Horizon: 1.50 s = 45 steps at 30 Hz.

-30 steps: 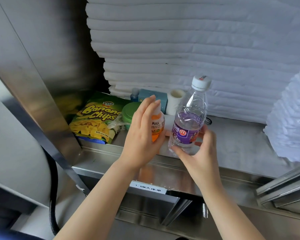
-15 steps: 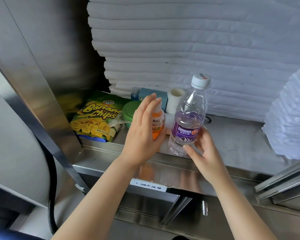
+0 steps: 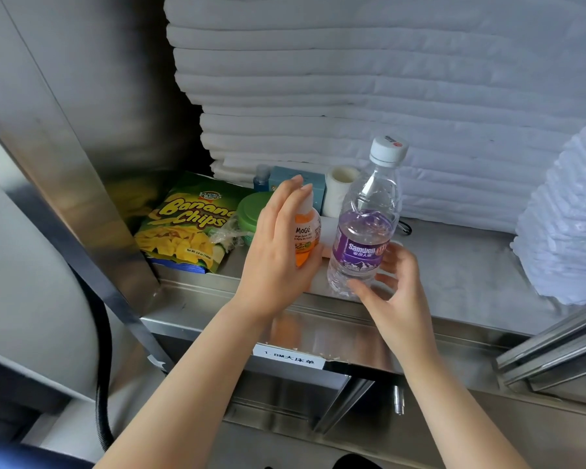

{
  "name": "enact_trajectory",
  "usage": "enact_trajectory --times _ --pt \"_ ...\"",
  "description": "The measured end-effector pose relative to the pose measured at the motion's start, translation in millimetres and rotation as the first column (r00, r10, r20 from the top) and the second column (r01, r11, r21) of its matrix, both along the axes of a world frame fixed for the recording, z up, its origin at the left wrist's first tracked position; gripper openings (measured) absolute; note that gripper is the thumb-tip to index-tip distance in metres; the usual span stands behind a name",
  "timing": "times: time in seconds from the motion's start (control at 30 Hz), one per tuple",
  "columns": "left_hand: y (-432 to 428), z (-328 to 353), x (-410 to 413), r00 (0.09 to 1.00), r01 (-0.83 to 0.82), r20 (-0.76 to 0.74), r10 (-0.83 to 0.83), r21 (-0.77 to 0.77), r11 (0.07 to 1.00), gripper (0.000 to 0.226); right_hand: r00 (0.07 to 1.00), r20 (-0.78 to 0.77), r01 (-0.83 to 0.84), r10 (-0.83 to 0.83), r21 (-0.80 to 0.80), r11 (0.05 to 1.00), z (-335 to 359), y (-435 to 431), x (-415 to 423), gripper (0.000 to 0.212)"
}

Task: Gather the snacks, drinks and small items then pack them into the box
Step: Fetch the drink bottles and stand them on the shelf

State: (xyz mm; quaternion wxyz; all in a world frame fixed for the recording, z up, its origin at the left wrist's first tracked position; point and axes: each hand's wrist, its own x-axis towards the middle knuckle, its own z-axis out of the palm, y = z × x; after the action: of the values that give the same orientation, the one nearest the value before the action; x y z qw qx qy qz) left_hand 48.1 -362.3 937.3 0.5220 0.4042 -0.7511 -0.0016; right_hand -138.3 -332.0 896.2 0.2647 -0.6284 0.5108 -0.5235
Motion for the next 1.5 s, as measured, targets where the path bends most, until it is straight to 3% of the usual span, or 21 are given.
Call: enact_trajectory --times 0.17,0.3,0.5,0.77,1.0,1.07,1.23,1.5 --pt "0 0 -1 1.000 0.003 -0.005 -0.003 -0.002 1.000 0.068 0.979 0.045 -0.202 0.198 0.121 0.972 4 -8 -19 0.052" --pt "0 0 -1 1.000 0.000 -0.007 0.000 -0.003 1.000 0.069 0.964 0.004 -0.263 0.267 0.180 0.948 8 -8 -24 0.060" --pt "0 -1 -1 1.000 0.001 0.001 -0.001 0.001 1.000 0.069 0.998 -0.044 -0.034 0.038 0.081 0.996 11 0 4 0.066" --pt "0 0 -1 1.000 -0.005 0.005 0.005 -0.003 1.000 0.070 0.980 0.029 -0.197 0.194 0.163 0.967 6 -2 -7 0.063" --pt "1 0 -2 1.000 -0.006 0.003 0.006 -0.011 1.000 0.069 0.982 -0.139 0.131 -0.131 -0.007 0.991 11 -10 14 0.064" --pt "1 1 -1 1.000 -0.005 0.002 0.005 -0.013 1.000 0.069 0.987 -0.135 0.090 -0.091 -0.013 0.996 9 -8 14 0.065" --pt "1 0 -2 1.000 -0.009 0.010 0.009 -0.010 1.000 0.070 0.988 0.040 -0.150 0.147 0.105 0.983 11 0 -1 0.060" --pt "2 1 -1 1.000 -0.007 0.016 0.007 -0.005 1.000 0.070 0.979 0.027 -0.202 0.200 0.163 0.966 7 -4 -9 0.058"
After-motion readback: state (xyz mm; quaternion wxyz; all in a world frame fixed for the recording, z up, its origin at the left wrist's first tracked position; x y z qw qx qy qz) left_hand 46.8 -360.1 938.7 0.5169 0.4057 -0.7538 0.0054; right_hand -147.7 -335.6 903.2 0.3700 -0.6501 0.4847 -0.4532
